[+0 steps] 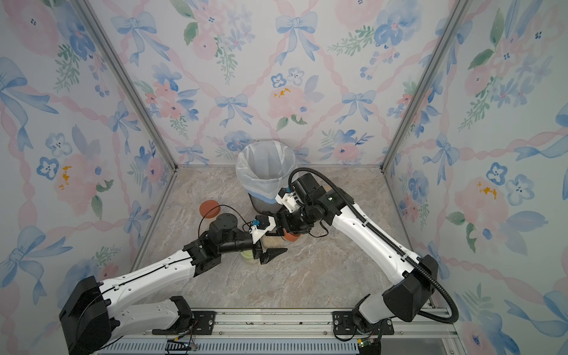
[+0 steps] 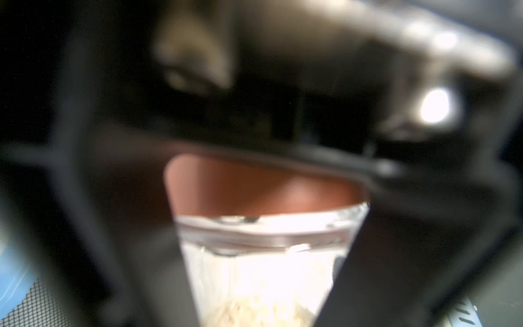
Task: Empty moldy rice from jars
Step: Pick up the jar from the center of the board.
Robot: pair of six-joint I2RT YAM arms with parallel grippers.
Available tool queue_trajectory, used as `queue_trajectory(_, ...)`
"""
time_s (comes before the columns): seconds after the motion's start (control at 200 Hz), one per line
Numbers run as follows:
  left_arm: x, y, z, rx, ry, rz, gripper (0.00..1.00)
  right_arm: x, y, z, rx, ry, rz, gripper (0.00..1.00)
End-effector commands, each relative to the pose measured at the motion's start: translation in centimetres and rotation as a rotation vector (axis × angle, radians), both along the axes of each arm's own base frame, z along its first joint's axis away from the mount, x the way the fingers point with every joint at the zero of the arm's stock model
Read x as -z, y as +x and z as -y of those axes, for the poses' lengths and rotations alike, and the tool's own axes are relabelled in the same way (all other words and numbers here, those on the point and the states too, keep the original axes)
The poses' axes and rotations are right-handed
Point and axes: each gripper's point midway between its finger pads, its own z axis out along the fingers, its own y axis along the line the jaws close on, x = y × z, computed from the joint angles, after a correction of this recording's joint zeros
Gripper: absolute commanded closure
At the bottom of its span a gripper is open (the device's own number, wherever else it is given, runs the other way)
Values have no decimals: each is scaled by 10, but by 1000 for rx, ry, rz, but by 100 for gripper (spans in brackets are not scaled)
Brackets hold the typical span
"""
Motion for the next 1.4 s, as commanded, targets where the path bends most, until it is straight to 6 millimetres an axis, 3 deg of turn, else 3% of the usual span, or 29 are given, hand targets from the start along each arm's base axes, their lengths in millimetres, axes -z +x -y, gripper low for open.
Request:
queue_trajectory(0.0,0,5,3,-7,10,10,3,-35,-8,-21,-54,164,40,100)
queue_trajectory(0.11,-1,8,3,-17,5,12,15,-33,-8,-23,-58,166,28,100)
queue_trajectory(0.205,-3,12,2,-39,0,10,50,-33,-8,-24,-58,165,31,100)
queue_trajectory(0.35,-15,12,-3,-57,-34,36,71,-31,-7,-23,-55,159,29,100)
queue_trajectory(0.47,-21,14,-7,-75,-53,49,100,-31,-6,-24,-51,159,32,100)
queue_trajectory(0.665,-25,14,-9,-74,-73,44,100,-32,-3,-23,-47,145,43,100)
queue_trajectory(0.76,-27,14,-12,-82,-89,45,100,-32,-1,-21,-47,133,51,89)
queue_trajectory(0.845,-32,16,-16,-94,-111,50,100,-32,0,-18,-45,122,56,63)
queue_trajectory(0.945,-37,18,-20,-108,-130,54,100,-32,2,-11,-34,106,68,0)
queue_trajectory(1.395,-47,29,-30,-149,-162,67,100,-36,8,5,-10,87,85,3)
